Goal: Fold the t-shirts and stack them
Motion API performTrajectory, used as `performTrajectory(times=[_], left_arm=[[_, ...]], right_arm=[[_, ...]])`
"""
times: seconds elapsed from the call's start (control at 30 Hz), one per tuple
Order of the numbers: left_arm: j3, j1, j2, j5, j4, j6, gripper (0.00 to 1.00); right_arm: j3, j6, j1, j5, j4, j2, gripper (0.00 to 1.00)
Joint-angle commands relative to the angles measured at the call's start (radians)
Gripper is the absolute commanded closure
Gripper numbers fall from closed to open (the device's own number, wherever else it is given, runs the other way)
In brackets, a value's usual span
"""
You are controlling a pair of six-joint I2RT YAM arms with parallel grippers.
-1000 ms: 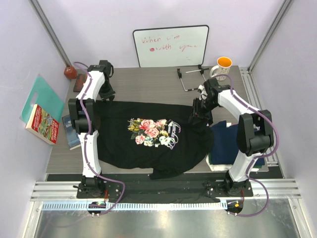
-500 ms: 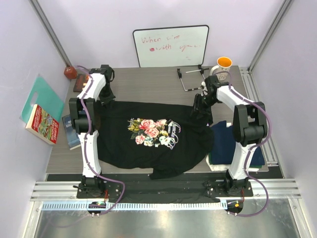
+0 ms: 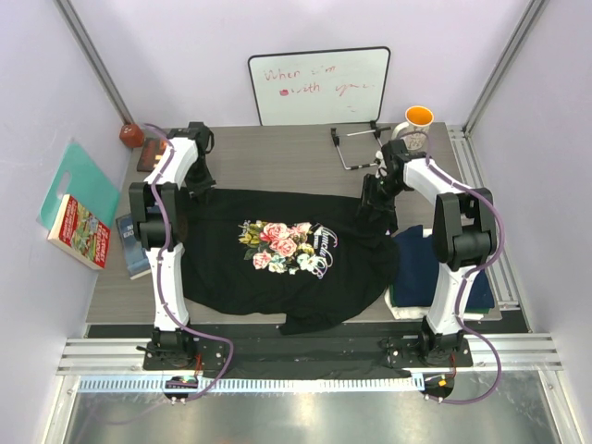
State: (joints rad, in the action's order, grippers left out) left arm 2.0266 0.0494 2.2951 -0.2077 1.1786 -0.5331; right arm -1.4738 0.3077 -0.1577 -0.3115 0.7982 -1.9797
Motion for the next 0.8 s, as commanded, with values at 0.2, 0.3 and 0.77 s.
performTrajectory(times=[0.2, 0.3, 0.77], left_arm=[[0.021, -0.003, -0.034, 0.008, -0.01, 0.024, 0.73], [0.029, -0.003, -0.028, 0.005, -0.007, 0.028, 0.73], [0.04, -0.003, -0.013, 0.021, -0.007, 0.024, 0.73]], right_arm=[[-0.071, -0.021, 0.004, -0.009, -0.024, 0.001, 0.49], [-0.077, -0.016, 0.003, -0.034, -0.024, -0.022, 0.49], [-0.059, -0.035, 0.003, -0.127, -0.008, -0.033, 0.87]])
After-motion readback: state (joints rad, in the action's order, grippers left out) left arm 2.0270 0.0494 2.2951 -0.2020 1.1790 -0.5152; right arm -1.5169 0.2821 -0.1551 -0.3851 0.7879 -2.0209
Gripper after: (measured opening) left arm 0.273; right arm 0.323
